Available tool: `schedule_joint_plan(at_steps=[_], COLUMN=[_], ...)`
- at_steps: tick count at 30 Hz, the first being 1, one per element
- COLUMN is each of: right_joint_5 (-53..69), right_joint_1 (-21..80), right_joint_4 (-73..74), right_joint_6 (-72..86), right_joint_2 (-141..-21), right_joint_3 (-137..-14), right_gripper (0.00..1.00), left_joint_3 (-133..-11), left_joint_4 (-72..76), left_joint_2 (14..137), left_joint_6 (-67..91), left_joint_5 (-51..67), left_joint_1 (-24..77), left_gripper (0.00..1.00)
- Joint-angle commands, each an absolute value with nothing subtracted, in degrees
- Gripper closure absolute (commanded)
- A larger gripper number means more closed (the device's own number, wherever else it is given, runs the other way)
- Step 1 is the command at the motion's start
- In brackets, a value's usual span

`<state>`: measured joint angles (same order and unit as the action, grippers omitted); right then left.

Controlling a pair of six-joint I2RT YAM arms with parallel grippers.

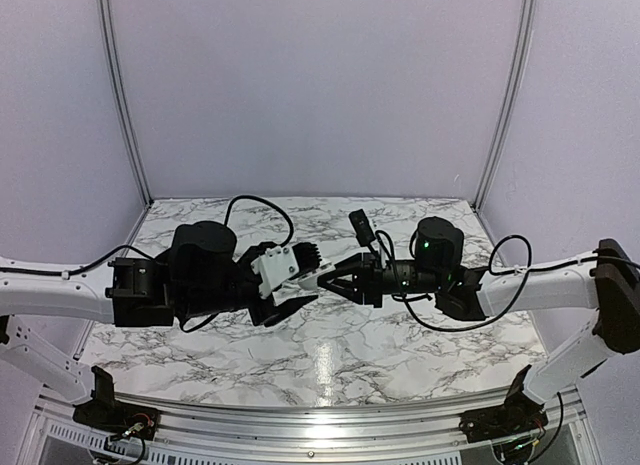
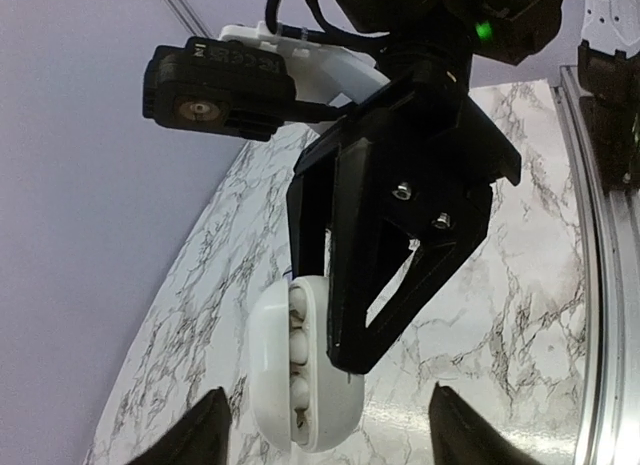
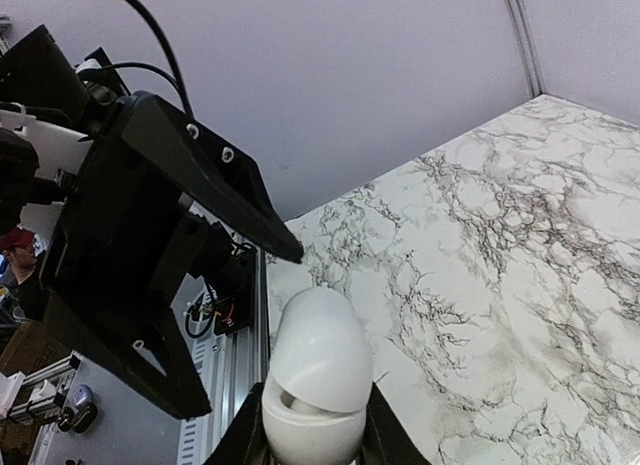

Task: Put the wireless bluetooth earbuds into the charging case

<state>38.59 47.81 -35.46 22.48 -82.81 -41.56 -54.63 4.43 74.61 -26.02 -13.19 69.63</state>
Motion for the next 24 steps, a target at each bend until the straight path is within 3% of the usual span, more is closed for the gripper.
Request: schedule_joint_plan(at_steps=[1, 10, 13, 17, 21, 24], right_joint_5=[39.91, 42.18, 42.26, 40.43, 40.07, 39.71], right_joint_1=[48.25, 48.24, 48.25, 48.17, 48.3, 48.3], right_joint_4=[-36.99, -34.36, -34.11, -32.87, -33.9, -35.08], right_joint_6=[17.67, 13.09, 12.74, 14.07, 16.9, 19.12], right_joint_2=[-80.16, -79.45, -79.46, -79.92, -80.58, -80.73], right_joint_3=[-43.02, -43.53, -43.7, -44.66, -45.05, -44.85], right_gripper=[1.0, 1.0, 1.0, 1.0, 1.0, 1.0], left_joint_3=[-55.12, -55.62, -56.37, -56.34, -57.2, -57.86], left_joint_4=[5.97, 5.28, 4.81, 4.01, 2.69, 1.85], left_joint_2=[70.3, 69.38, 70.14, 71.23, 72.77, 74.17], left_joint_6=[-20.1, -14.76, -13.94, -16.82, -19.73, -22.14], left_joint_5=[2.57, 14.15, 16.61, 15.55, 10.21, 6.33], left_joint_1=[64.52, 59.34, 58.82, 59.04, 59.72, 61.06], left_gripper=[0.41, 0.64, 0.55, 0.33, 0.24, 0.23])
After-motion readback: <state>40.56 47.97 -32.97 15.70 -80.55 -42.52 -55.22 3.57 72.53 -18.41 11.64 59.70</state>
